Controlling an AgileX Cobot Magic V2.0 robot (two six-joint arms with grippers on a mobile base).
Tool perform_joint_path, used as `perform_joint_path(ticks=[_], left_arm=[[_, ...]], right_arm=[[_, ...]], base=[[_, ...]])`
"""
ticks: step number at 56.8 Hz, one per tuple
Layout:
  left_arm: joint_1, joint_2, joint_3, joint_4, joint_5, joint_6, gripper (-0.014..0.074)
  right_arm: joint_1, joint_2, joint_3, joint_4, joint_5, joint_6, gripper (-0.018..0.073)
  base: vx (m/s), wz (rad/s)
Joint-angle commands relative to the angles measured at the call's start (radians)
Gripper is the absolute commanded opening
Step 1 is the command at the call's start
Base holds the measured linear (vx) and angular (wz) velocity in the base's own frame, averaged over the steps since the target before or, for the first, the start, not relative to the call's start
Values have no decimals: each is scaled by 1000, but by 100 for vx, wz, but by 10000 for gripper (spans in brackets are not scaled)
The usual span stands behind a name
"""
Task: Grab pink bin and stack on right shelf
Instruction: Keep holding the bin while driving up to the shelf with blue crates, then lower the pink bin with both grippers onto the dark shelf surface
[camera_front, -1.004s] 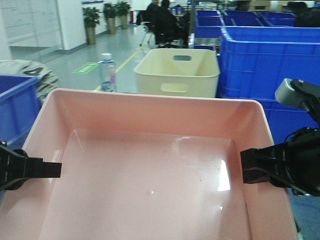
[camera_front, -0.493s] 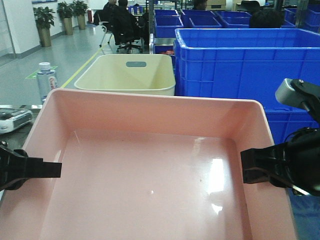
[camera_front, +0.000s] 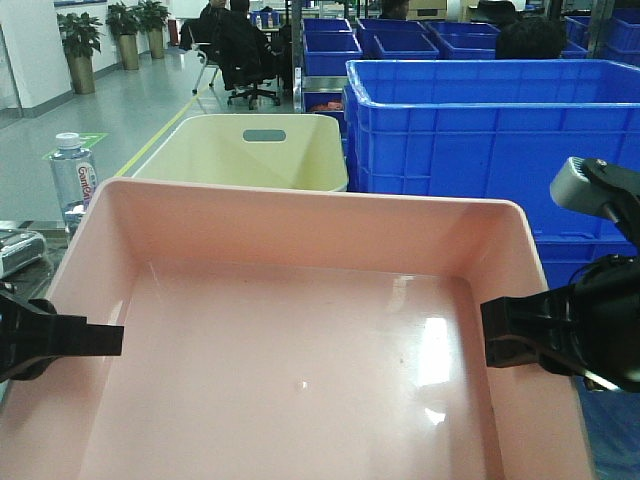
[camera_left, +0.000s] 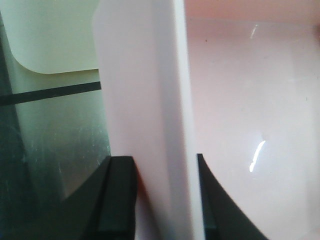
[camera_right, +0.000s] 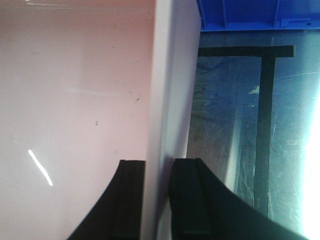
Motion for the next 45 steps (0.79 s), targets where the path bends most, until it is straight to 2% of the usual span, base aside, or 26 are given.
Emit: perform_joint_path(ticks=[1,38,45], left_arm=[[-3,-24,-37,-64,-76,10,-1],[-3,-24,-37,-63,-76,10,-1],[-3,-23,-37,-66,-38,-21,-1]], right_arm=[[-6,-25,-35,-11,-67,-12,-8],[-6,-25,-35,-9,-68,-11,-8],[-6,-25,-35,-8,-75,-11,-8]], base=[[5,-1],[1,0],[0,0]])
